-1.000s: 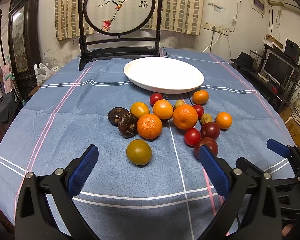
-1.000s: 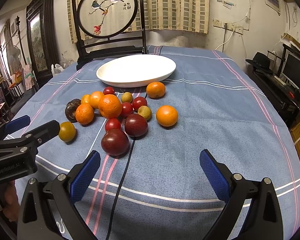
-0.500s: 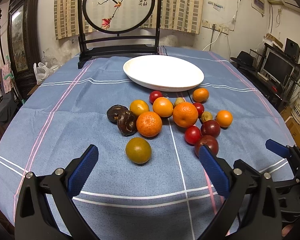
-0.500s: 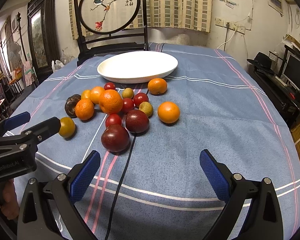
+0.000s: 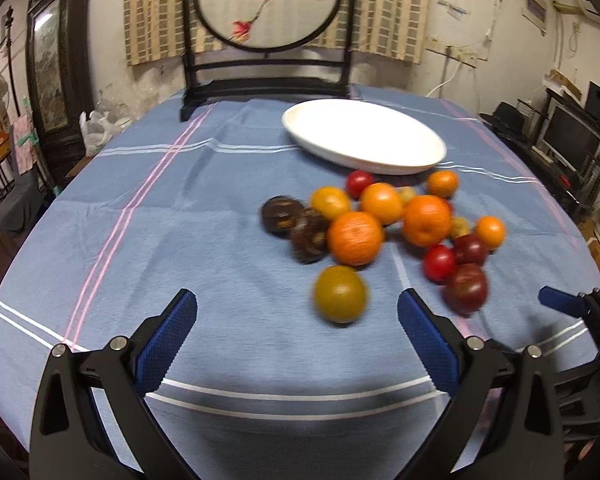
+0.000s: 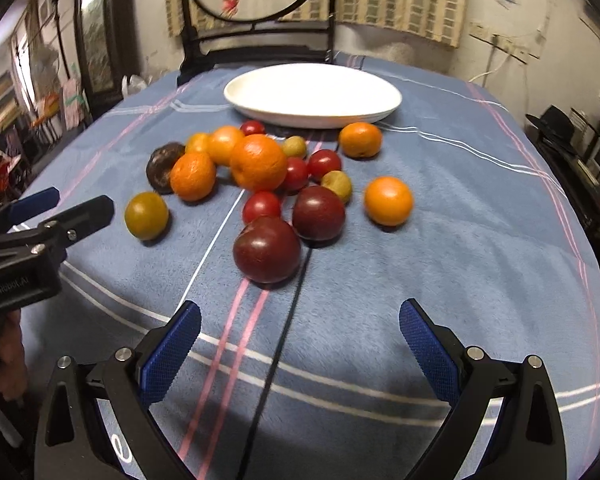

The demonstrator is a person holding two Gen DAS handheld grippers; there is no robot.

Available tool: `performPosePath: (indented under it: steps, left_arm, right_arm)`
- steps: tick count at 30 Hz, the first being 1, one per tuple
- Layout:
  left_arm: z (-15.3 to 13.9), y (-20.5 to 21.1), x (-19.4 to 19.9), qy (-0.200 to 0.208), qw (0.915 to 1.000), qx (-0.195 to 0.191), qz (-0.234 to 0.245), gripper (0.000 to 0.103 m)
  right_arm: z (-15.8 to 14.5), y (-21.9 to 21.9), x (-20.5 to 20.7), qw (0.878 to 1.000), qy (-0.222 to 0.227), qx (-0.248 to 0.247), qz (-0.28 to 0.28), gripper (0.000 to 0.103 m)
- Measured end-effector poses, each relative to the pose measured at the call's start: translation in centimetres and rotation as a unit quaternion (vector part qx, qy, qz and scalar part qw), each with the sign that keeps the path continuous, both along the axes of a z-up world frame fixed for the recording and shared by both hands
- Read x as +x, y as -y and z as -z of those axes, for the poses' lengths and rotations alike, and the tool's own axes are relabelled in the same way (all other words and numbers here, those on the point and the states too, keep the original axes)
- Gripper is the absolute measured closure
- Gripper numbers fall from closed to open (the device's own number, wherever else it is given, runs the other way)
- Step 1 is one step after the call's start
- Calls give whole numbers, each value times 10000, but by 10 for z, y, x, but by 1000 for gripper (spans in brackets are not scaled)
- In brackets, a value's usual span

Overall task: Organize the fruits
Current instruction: 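Place yellow-green fruit with left tool while right tool places dark red plum on plate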

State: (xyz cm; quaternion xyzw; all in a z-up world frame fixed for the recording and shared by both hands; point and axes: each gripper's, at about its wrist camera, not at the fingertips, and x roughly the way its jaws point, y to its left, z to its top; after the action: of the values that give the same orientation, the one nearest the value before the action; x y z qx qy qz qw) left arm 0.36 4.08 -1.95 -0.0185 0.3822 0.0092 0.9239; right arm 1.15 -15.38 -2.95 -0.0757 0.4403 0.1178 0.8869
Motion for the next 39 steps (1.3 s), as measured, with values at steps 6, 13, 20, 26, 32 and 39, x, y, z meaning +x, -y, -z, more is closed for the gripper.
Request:
performPosePath:
  steps: [6, 13, 20, 26, 32, 39]
  left_arm:
    - [11, -22, 6, -206, 9997, -39, -143, 5]
    - [18, -21, 10, -395, 9992, -60, -51, 5]
    - [26, 0, 23, -634, 9977, -80, 212, 5]
    - [32, 20, 35, -747, 9967, 75, 294, 6]
    - [39, 27, 44, -918, 9951, 41, 363, 55]
    - [26, 32, 40, -910, 9926, -108, 799, 66]
  right_arm:
    - [6, -26, 24, 9987, -271, -359, -249, 24]
    - [18, -30, 43, 9980, -564, -166, -229, 27]
    - [13, -13, 47, 9975, -574, 378, -177, 62]
    - [9, 7, 30, 9969, -439, 609, -219, 62]
    - [0, 30, 19, 9973, -256, 667, -160, 62]
    - [-16, 45, 18, 9962, -24, 838, -217, 62]
